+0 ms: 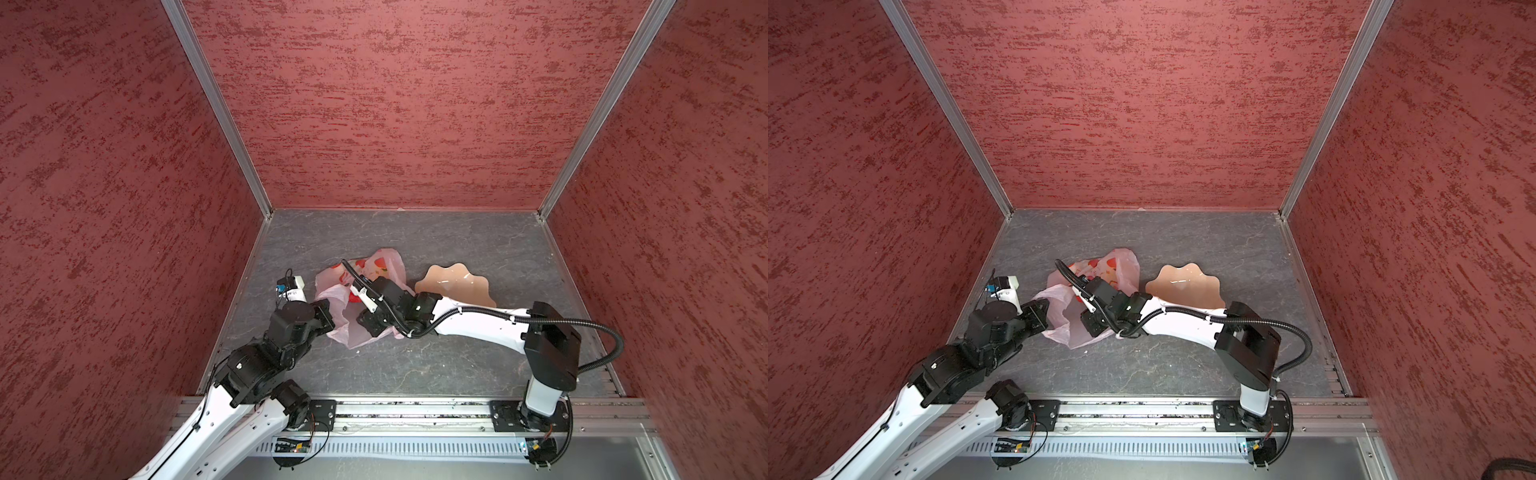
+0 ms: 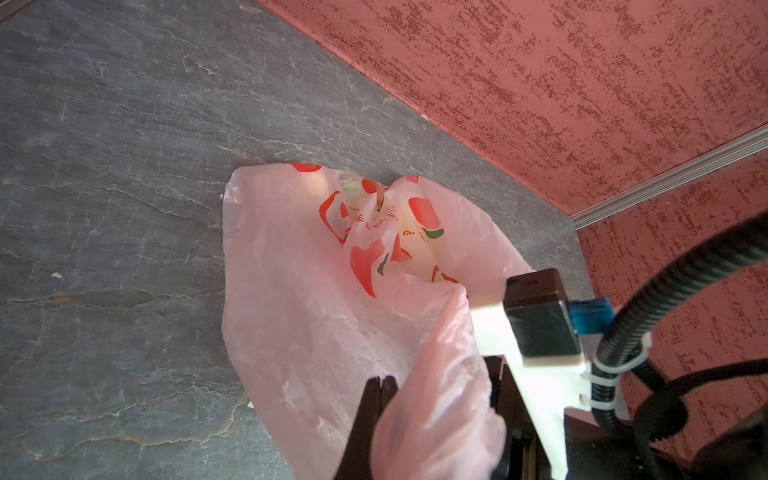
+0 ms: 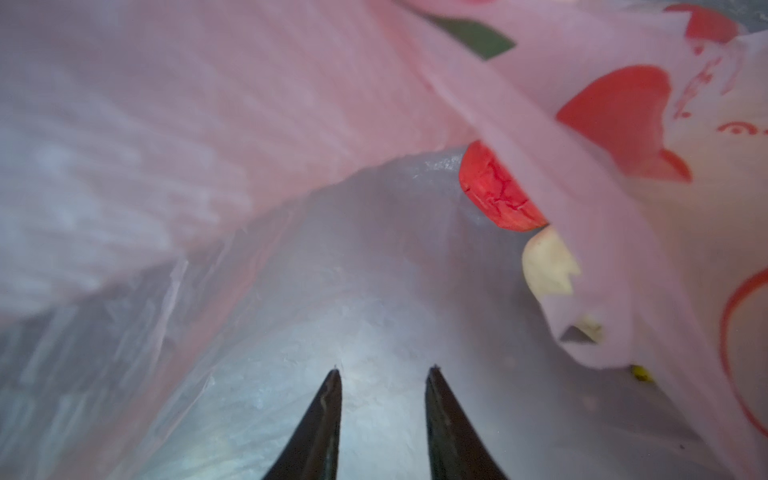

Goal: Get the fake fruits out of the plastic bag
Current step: 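Lower the right gripper onto the cream fruit inside the bag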

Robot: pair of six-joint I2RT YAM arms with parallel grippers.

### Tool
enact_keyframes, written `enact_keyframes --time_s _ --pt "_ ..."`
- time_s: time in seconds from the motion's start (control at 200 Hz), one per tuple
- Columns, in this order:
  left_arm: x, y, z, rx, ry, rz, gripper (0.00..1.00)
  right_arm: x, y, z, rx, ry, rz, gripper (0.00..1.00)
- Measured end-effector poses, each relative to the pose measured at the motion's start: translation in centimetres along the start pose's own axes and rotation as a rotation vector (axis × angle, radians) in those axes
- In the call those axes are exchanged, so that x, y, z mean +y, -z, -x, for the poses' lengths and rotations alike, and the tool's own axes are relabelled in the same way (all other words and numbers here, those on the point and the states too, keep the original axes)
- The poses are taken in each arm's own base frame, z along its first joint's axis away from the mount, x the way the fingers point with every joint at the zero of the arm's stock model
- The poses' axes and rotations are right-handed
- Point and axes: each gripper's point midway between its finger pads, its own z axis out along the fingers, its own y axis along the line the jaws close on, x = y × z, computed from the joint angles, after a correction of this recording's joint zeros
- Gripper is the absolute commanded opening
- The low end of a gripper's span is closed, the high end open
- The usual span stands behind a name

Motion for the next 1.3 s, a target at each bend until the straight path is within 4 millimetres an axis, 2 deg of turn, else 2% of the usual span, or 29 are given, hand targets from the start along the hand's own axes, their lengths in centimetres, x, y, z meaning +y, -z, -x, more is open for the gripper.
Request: enact_keyframes --time_s 0.291,0.401,0.546,0.681,0.937,1.112,1.222,1.302 --pt "-0.3 2.5 2.3 -0.098 0.042 -0.058 0.05 -0.6 -2.6 -2.8 0.108 -0.003 -0.009 0.24" --pt "-0.2 2.7 2.4 -0.103 0.043 -0.058 0.05 -0.6 -3.6 -2.9 0.141 0.003 -0.012 0.24" --pt "-0.1 2.8 2.1 -0.092 0.045 -0.063 0.05 -0.8 -5.0 -1.9 0.156 0.01 -0.033 0.28" --pt "0.5 3.0 1.1 -0.071 0.064 -0.079 0.05 -1.7 -6.1 -0.8 0.151 -0.004 -0.065 0.3" --pt "1.7 2.3 -2.1 0.016 0.061 -0.096 0.06 -6.5 -6.7 2.5 0.089 -0.083 -0.195 0.38" --pt "1.9 1.3 -3.9 0.079 0.047 -0.105 0.06 -8.9 -6.2 4.2 0.045 -0.107 -0.283 0.5" --pt "1.2 0.8 -4.2 0.099 0.04 -0.121 0.06 -9.7 -5.9 4.4 0.039 -0.112 -0.326 0.64" --pt "0.4 0.3 -4.2 0.11 0.032 -0.132 0.06 -10.3 -5.7 4.4 0.035 -0.117 -0.357 0.7"
